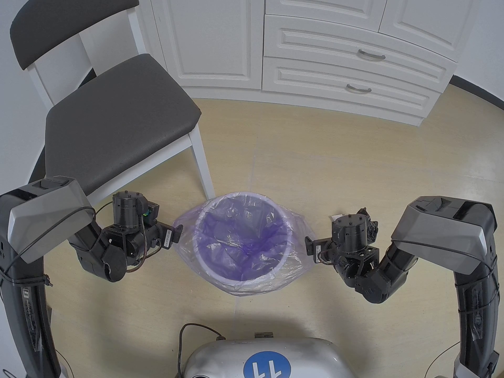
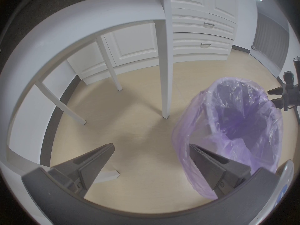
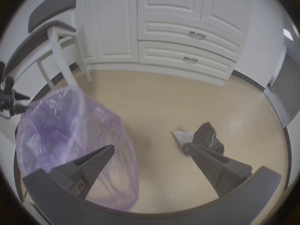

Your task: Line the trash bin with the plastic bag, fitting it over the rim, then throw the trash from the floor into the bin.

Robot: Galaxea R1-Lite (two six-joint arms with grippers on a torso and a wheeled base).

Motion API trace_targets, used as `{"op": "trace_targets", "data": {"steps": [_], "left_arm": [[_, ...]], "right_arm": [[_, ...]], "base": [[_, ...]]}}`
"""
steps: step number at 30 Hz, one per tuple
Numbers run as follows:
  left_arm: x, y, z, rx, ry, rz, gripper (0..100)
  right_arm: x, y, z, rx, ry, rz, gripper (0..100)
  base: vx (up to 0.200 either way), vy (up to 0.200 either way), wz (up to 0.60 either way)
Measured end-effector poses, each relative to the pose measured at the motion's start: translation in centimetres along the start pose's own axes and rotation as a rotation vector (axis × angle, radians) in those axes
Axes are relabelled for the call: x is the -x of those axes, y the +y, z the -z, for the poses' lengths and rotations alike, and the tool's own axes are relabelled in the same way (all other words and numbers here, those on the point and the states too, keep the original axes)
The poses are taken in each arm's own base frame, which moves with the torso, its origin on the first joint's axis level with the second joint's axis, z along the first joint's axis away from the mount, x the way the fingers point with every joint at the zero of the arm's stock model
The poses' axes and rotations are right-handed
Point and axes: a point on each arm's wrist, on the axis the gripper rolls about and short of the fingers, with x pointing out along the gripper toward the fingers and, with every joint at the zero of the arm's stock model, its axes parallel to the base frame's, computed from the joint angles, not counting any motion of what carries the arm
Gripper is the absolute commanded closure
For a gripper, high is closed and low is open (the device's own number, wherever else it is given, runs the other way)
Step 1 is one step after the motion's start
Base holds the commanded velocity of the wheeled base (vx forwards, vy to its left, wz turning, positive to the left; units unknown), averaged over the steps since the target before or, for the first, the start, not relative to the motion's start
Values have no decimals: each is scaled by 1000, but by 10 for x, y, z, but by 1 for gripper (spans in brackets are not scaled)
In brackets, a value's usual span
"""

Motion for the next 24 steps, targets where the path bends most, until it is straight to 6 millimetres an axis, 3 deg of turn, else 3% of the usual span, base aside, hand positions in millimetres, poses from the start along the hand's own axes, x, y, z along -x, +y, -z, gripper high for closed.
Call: {"op": "trace_targets", "data": {"steps": [24], "left_arm": [[-24,-16,46,-48,153,54,0]], "right_arm": [[-35,5,48,-40,91,-39,0]], "base": [[0,0,0]]}}
